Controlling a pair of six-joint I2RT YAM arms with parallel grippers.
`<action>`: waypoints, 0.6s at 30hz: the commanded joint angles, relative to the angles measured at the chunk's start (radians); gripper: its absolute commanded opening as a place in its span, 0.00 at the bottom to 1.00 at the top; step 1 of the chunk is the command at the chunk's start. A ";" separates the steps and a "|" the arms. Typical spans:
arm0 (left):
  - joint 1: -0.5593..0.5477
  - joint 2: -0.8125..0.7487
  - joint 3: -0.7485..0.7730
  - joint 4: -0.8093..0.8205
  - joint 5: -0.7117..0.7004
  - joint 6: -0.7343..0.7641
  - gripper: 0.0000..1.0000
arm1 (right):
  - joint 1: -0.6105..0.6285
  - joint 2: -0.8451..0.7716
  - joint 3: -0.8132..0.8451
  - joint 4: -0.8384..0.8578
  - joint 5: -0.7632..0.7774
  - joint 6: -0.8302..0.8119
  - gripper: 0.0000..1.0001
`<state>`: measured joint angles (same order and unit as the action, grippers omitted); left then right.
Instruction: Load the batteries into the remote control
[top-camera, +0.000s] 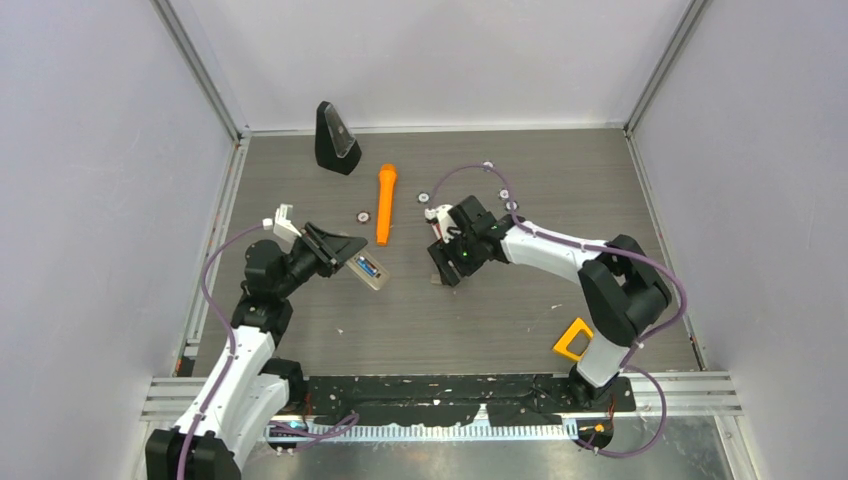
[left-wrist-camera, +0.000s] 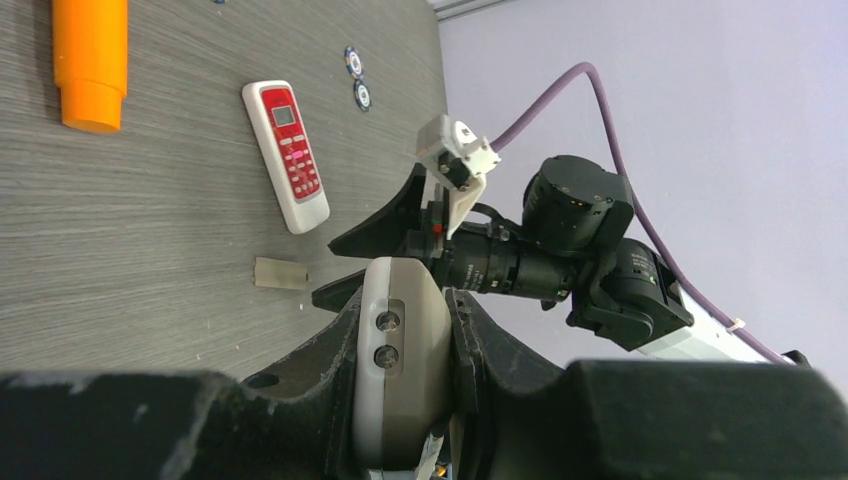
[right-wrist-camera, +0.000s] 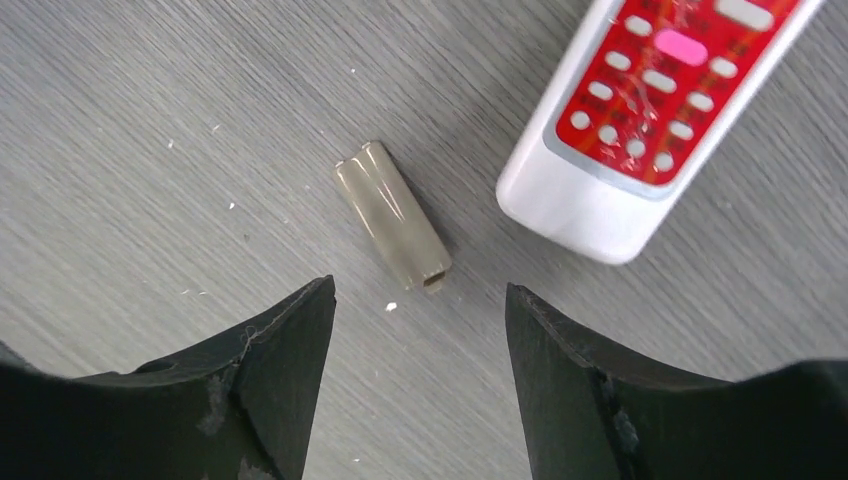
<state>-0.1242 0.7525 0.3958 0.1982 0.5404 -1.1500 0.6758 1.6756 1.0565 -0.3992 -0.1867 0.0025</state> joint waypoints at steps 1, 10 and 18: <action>0.014 -0.010 0.015 0.010 0.027 0.009 0.00 | 0.036 0.075 0.096 -0.067 0.053 -0.146 0.67; 0.027 0.002 0.010 0.022 0.036 0.009 0.00 | 0.102 0.162 0.136 -0.098 0.160 -0.195 0.64; 0.035 0.022 0.012 0.038 0.045 0.006 0.00 | 0.105 0.204 0.163 -0.129 0.171 -0.220 0.51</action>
<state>-0.0998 0.7715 0.3958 0.1837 0.5564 -1.1469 0.7818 1.8549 1.1934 -0.5037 -0.0601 -0.1867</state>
